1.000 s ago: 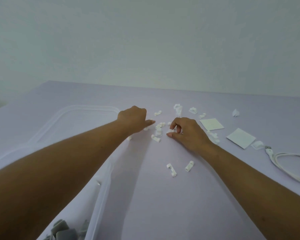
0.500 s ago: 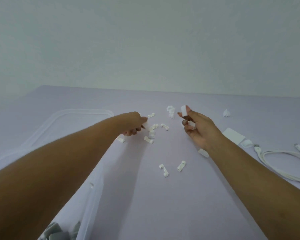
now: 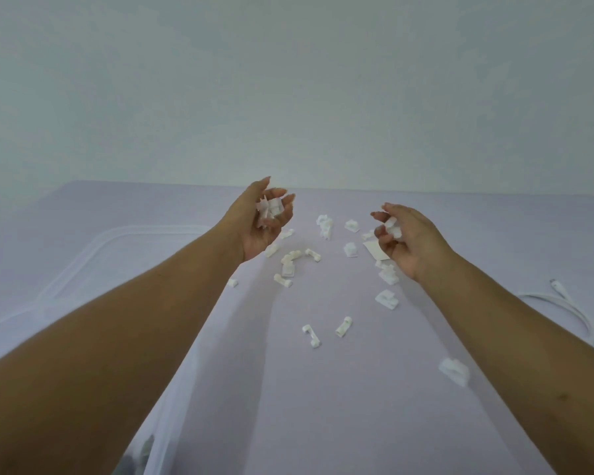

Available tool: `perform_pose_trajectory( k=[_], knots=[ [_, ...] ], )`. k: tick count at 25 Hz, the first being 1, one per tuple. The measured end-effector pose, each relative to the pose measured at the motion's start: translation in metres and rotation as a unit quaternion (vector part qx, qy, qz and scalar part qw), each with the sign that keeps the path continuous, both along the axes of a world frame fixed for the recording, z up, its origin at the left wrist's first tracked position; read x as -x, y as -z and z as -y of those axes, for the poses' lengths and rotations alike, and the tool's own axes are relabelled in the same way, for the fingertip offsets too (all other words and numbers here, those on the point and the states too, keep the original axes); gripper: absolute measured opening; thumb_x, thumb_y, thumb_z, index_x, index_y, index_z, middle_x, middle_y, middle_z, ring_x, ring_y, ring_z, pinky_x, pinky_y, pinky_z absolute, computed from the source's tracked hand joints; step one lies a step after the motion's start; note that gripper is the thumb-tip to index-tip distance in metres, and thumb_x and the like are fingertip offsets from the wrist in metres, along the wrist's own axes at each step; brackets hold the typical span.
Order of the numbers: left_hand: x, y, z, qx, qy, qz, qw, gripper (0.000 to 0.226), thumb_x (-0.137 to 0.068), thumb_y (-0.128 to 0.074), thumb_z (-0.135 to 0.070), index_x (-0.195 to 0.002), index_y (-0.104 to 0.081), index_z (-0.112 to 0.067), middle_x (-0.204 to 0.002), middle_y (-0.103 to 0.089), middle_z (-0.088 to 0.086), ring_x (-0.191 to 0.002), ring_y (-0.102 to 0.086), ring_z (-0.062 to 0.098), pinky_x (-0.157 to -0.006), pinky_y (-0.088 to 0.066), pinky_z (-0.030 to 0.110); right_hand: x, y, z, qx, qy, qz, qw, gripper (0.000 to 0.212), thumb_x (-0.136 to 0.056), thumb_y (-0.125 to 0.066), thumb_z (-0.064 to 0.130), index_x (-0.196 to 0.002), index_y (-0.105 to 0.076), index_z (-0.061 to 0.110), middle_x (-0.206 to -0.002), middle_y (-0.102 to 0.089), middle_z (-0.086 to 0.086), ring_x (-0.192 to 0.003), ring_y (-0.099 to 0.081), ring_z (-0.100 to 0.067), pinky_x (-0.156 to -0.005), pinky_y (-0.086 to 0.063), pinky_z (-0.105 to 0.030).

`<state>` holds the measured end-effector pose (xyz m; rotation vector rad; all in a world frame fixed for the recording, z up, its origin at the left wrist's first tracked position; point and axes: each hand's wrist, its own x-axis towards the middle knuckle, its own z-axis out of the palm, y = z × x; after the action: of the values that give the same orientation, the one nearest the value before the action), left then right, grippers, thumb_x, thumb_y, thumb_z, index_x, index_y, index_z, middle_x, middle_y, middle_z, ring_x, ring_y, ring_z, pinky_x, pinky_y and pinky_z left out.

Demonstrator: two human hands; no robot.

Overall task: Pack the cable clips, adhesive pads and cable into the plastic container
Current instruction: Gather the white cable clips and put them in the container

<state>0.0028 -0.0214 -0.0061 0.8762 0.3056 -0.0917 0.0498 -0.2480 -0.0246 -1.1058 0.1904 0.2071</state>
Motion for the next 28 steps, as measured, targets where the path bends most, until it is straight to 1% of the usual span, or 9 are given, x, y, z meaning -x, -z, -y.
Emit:
perform_pose_trajectory(
  k=[3,7,9,16,18,19,22,25,28],
  knots=[
    [-0.003,0.007,0.007,-0.330,0.043,-0.077,0.940,0.035,-0.094,-0.055,-0.036,-0.067,-0.052,-0.014,-0.067,-0.049,0.000,-0.044,-0.046,0.012,-0.031,-0.027,0.010,-0.010,0.008,0.000,0.254,-0.004,0.073,0.965,0.004,-0.092,-0.059,0.017,-0.088,-0.059,0.015,-0.086,-0.056,-0.006,-0.053,-0.040,-0.013,-0.040,-0.031,-0.018],
    [-0.004,0.032,0.018,-0.821,0.103,-0.053,0.560,0.051,-0.092,-0.047,-0.054,-0.088,-0.063,-0.006,-0.076,-0.051,0.006,-0.078,-0.060,0.028,-0.058,-0.041,0.025,-0.022,0.034,-0.011,0.611,-0.009,0.188,0.769,0.020,-0.087,-0.063,0.039,-0.089,-0.062,0.019,-0.098,-0.062,-0.005,-0.083,-0.057,-0.022,-0.066,-0.040,-0.027],
    [-0.001,0.040,0.026,-0.887,0.090,-0.040,0.452,0.056,-0.092,-0.039,-0.061,-0.093,-0.062,-0.010,-0.085,-0.053,0.006,-0.091,-0.062,0.027,-0.065,-0.040,0.028,-0.021,0.044,-0.023,0.686,-0.011,0.213,0.695,0.032,-0.089,-0.058,0.046,-0.102,-0.060,0.017,-0.103,-0.064,-0.008,-0.095,-0.061,-0.030,-0.071,-0.042,-0.031],
    [-0.011,0.053,0.029,-0.927,0.167,-0.043,0.332,0.028,-0.096,-0.049,-0.034,-0.114,-0.065,-0.019,-0.134,-0.054,0.004,-0.126,-0.051,0.029,-0.078,-0.040,0.031,-0.025,0.062,-0.038,0.802,-0.024,0.304,0.514,0.038,-0.097,-0.046,0.038,-0.122,-0.050,0.010,-0.104,-0.066,-0.011,-0.097,-0.063,-0.032,-0.067,-0.034,-0.032],
    [-0.016,0.045,0.026,-0.889,0.170,-0.047,0.422,0.035,-0.099,-0.042,-0.038,-0.106,-0.065,-0.013,-0.105,-0.061,0.004,-0.101,-0.062,0.025,-0.070,-0.041,0.028,-0.027,0.063,-0.037,0.799,-0.036,0.312,0.512,0.035,-0.097,-0.047,0.038,-0.118,-0.052,0.010,-0.101,-0.066,-0.010,-0.094,-0.063,-0.032,-0.066,-0.036,-0.031],
    [-0.019,0.038,0.023,-0.831,0.166,-0.064,0.528,0.039,-0.099,-0.039,-0.041,-0.097,-0.064,-0.011,-0.088,-0.059,0.003,-0.082,-0.063,0.021,-0.061,-0.040,0.024,-0.029,0.060,-0.035,0.766,-0.035,0.289,0.572,0.034,-0.096,-0.049,0.040,-0.111,-0.056,0.010,-0.096,-0.065,-0.009,-0.089,-0.062,-0.030,-0.066,-0.037,-0.031],
    [-0.032,0.016,0.015,-0.361,0.107,-0.130,0.917,0.040,-0.099,-0.043,-0.043,-0.073,-0.049,-0.013,-0.065,-0.049,0.000,-0.042,-0.048,0.009,-0.032,-0.027,0.013,-0.039,0.043,-0.030,0.314,0.008,0.104,0.944,0.029,-0.091,-0.059,0.039,-0.086,-0.056,0.011,-0.076,-0.056,-0.010,-0.056,-0.053,-0.020,-0.049,-0.041,-0.024],
    [-0.040,0.010,0.012,-0.013,0.042,-0.083,0.996,0.028,-0.098,-0.049,-0.027,-0.077,-0.050,-0.007,-0.068,-0.061,0.006,-0.046,-0.065,0.015,-0.023,-0.023,0.011,-0.048,0.031,-0.021,-0.092,0.021,-0.030,0.995,0.020,-0.096,-0.053,0.026,-0.089,-0.052,0.006,-0.061,-0.065,-0.012,-0.044,-0.063,-0.016,-0.037,-0.045,-0.016],
    [-0.054,0.017,0.015,0.084,0.033,-0.017,0.996,0.033,-0.101,-0.042,-0.028,-0.095,-0.060,0.000,-0.088,-0.068,0.015,-0.063,-0.073,0.021,-0.025,-0.030,0.010,-0.066,0.020,-0.013,-0.163,0.003,-0.016,0.987,0.021,-0.095,-0.052,0.025,-0.084,-0.055,0.008,-0.076,-0.070,-0.013,-0.048,-0.066,-0.016,-0.035,-0.043,-0.016]
  ],
)
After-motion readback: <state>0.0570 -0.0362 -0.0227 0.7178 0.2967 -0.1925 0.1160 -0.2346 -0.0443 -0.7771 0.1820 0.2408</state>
